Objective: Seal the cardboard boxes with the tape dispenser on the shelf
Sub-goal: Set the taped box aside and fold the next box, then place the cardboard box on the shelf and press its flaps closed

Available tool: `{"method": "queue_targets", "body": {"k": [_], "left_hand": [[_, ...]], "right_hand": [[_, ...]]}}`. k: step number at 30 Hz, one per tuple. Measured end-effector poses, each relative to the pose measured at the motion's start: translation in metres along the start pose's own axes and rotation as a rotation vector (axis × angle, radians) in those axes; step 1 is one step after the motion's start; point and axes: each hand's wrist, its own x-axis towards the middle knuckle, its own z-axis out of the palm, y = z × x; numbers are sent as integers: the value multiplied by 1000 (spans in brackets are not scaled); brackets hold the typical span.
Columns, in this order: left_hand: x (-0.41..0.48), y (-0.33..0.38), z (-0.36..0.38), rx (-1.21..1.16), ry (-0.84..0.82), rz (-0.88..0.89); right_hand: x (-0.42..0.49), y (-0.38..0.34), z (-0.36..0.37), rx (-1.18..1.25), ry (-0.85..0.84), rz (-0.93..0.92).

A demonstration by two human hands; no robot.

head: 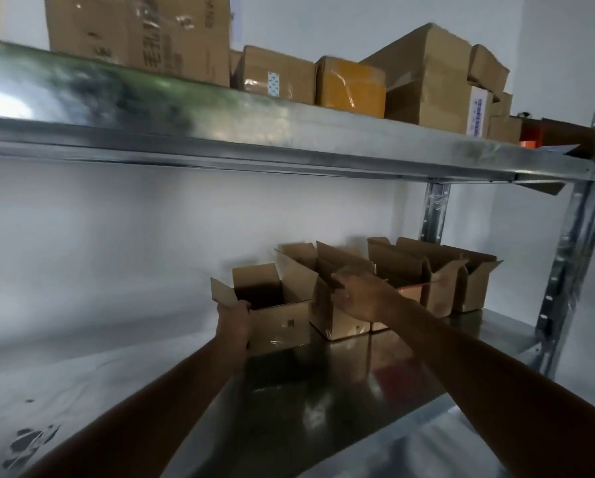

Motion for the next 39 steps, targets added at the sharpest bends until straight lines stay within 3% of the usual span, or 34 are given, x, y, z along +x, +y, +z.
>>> {"method": "queue_targets", "body": {"k": [4, 12, 16, 20, 25, 29, 33, 39], "left_hand": [[31, -11, 18, -43, -12, -46], [60, -33, 54, -4, 23, -77], [57, -37, 60, -12, 51, -94], [49, -27, 53, 1, 144, 10], [22, -10, 26, 534, 335, 424], [-16, 6, -10, 928, 421, 590], [-73, 15, -61, 1244, 586, 607], [-187, 30, -173, 1409, 783, 430]], "right_hand": [[27, 22, 11, -123, -115, -53], [40, 43, 37, -75, -16, -111], [42, 54, 38, -31, -55, -148], [44, 58, 25, 48, -78, -203], [47, 40, 9, 122, 59, -337], [42, -10, 16, 238, 114, -532], [32, -85, 43, 249, 80, -693], [-8, -213, 73, 264, 3, -918]]}}
